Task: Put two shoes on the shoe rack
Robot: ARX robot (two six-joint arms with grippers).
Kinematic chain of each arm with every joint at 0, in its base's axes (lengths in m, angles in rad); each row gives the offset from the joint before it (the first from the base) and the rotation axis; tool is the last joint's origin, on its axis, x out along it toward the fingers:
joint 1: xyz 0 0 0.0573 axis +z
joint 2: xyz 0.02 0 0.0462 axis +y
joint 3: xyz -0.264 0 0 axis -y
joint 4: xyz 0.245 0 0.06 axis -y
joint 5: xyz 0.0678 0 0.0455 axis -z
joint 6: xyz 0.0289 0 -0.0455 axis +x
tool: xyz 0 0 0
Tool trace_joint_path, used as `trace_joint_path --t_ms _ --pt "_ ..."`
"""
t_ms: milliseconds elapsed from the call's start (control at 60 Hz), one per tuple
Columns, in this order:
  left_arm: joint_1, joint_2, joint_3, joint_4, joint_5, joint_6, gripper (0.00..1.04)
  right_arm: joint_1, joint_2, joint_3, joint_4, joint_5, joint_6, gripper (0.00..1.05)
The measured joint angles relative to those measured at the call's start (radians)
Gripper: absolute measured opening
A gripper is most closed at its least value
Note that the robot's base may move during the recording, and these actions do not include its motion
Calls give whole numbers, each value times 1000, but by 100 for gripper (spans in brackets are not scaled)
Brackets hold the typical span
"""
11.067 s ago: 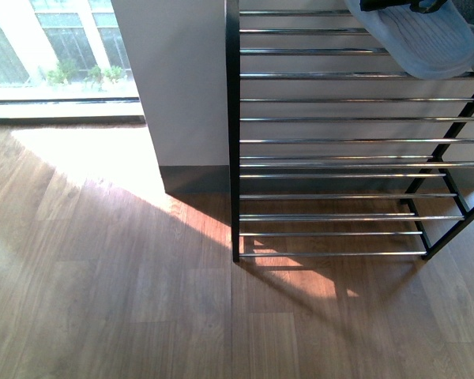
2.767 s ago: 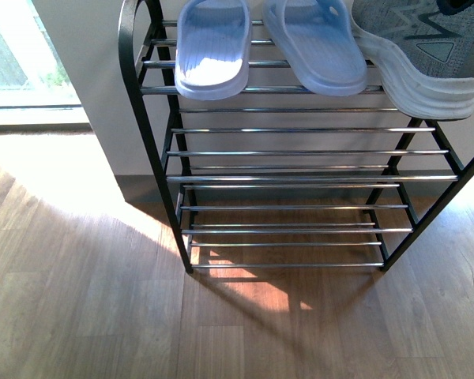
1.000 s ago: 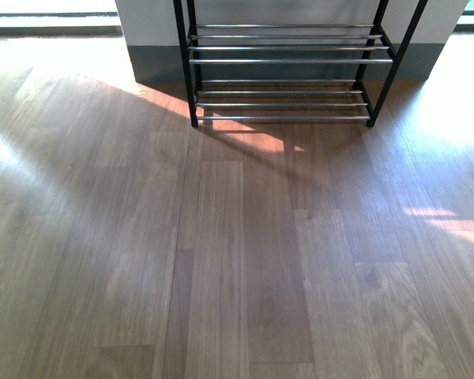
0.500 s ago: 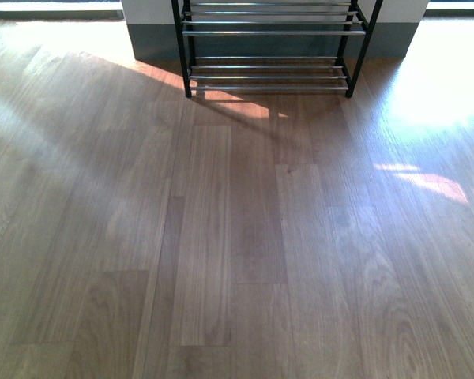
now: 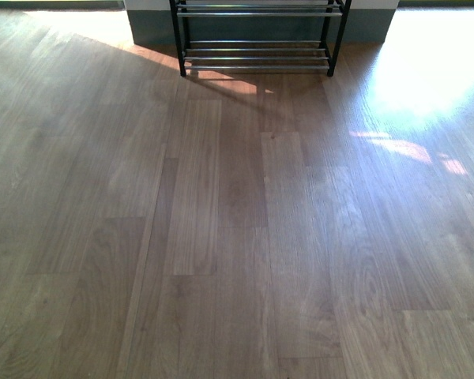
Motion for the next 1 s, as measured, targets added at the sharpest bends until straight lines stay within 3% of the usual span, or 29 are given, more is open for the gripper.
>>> trace_joint_path --t_ms 1000 --pt "0 0 0 0 0 0 95 0 -2 0 0 0 0 96"
